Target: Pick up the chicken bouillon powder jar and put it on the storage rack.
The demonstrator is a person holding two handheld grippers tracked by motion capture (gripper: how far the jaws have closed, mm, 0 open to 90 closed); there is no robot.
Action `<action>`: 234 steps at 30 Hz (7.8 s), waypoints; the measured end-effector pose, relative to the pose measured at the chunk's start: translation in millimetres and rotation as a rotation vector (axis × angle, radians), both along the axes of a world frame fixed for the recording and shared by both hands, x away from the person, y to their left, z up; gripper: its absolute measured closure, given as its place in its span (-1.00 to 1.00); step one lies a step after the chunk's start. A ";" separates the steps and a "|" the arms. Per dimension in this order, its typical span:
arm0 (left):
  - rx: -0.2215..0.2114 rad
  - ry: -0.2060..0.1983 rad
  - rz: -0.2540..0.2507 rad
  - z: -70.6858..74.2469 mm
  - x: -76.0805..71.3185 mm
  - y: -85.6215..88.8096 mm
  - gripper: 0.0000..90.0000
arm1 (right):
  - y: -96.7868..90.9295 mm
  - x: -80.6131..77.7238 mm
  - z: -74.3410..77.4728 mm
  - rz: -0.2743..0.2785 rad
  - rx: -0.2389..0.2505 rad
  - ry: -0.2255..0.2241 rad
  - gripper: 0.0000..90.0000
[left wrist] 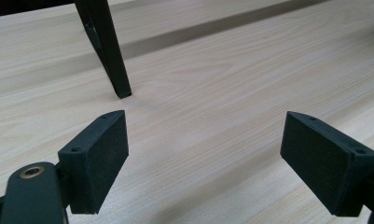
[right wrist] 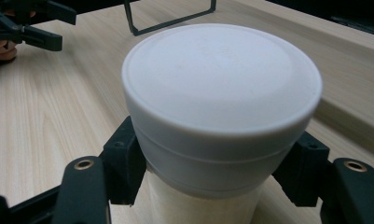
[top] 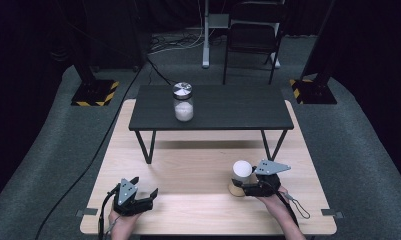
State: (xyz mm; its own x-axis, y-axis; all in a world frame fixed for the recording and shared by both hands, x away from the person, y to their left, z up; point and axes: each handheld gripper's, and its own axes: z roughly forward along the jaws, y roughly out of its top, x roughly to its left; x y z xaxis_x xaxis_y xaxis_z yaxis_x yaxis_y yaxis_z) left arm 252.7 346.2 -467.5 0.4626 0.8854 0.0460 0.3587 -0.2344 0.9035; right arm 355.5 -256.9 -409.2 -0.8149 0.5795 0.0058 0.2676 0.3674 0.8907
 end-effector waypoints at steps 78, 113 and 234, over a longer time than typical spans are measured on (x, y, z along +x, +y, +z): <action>0.005 0.018 -0.014 2.2 3.7 -0.2 -0.67 | 43.1 84.6 204.5 -0.340 0.014 -0.074 -0.25; 0.020 0.021 -0.007 3.3 3.2 -3.8 -0.67 | -69.7 3.4 112.4 -0.205 0.060 -0.233 -0.86; 0.032 0.020 -0.016 3.8 1.6 -2.5 -0.67 | -108.2 -68.4 -56.2 -0.411 0.008 -0.008 -0.68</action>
State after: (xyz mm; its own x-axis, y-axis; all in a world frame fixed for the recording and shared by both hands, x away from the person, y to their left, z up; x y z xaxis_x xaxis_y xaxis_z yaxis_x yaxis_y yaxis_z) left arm 254.2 343.7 -463.7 0.4775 0.8763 0.0647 0.3727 -0.2687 0.8882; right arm 287.1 -365.1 -465.4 -0.5157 0.8567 0.0067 0.3840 0.2242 0.8957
